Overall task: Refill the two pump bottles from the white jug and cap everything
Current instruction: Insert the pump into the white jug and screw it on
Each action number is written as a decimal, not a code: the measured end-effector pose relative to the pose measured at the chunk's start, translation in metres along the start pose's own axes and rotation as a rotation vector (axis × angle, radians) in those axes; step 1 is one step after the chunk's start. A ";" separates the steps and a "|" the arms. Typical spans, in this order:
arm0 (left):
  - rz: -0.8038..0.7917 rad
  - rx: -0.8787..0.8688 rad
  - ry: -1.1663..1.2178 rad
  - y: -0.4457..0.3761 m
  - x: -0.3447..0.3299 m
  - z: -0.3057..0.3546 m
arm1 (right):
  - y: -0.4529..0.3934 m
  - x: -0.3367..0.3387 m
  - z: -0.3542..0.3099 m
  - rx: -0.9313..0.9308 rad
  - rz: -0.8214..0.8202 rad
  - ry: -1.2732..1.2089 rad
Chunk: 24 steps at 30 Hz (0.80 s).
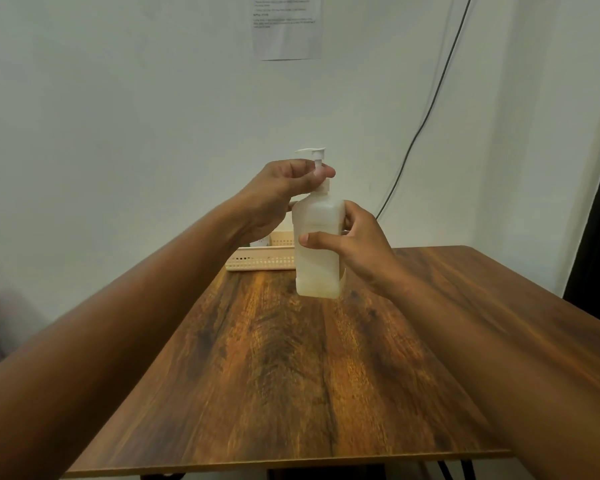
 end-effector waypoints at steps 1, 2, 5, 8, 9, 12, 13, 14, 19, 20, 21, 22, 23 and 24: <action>0.041 -0.039 0.005 -0.001 0.003 0.003 | -0.001 -0.001 -0.001 0.010 -0.003 0.002; 0.060 -0.066 0.011 -0.002 0.005 0.004 | -0.002 -0.002 -0.002 0.016 -0.012 -0.006; -0.070 -0.019 0.083 -0.003 0.005 0.000 | -0.001 -0.001 0.003 0.016 -0.054 -0.069; -0.238 0.056 0.176 0.001 0.001 -0.010 | 0.002 -0.001 0.008 0.008 -0.106 -0.133; -0.240 0.055 0.166 0.002 0.001 -0.012 | 0.002 -0.001 0.009 0.005 -0.107 -0.137; -0.120 0.014 0.057 0.001 -0.003 -0.013 | 0.000 0.000 0.013 0.001 -0.066 -0.100; -0.049 -0.013 0.027 0.000 -0.001 -0.010 | -0.001 0.000 0.012 0.003 -0.059 -0.087; 0.009 -0.042 0.017 -0.001 0.000 -0.008 | -0.001 0.000 0.011 0.007 -0.058 -0.084; -0.147 -0.051 0.110 0.002 -0.001 -0.003 | 0.002 -0.002 0.010 -0.055 -0.233 -0.267; -0.207 -0.032 0.151 0.004 -0.002 -0.004 | 0.004 -0.003 0.010 -0.076 -0.291 -0.302; -0.248 -0.013 0.179 0.006 -0.003 -0.006 | 0.005 -0.003 0.009 -0.086 -0.318 -0.309; -0.273 0.001 0.182 0.006 -0.004 -0.007 | 0.005 -0.002 0.010 -0.090 -0.312 -0.293; -0.277 0.011 0.161 0.006 -0.004 -0.007 | 0.005 0.000 0.010 -0.095 -0.285 -0.272; -0.257 0.018 0.125 0.005 -0.004 -0.008 | 0.004 0.002 0.011 -0.096 -0.243 -0.247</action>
Point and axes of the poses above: each hand's wrist, its own y-axis away from the middle knuckle, its own x-axis out of the back of the hand, z = x × y, the point moved 7 cm from there along -y, towards the middle knuckle, and after that the axes turned 7 degrees about z, right-handed, at the moved point
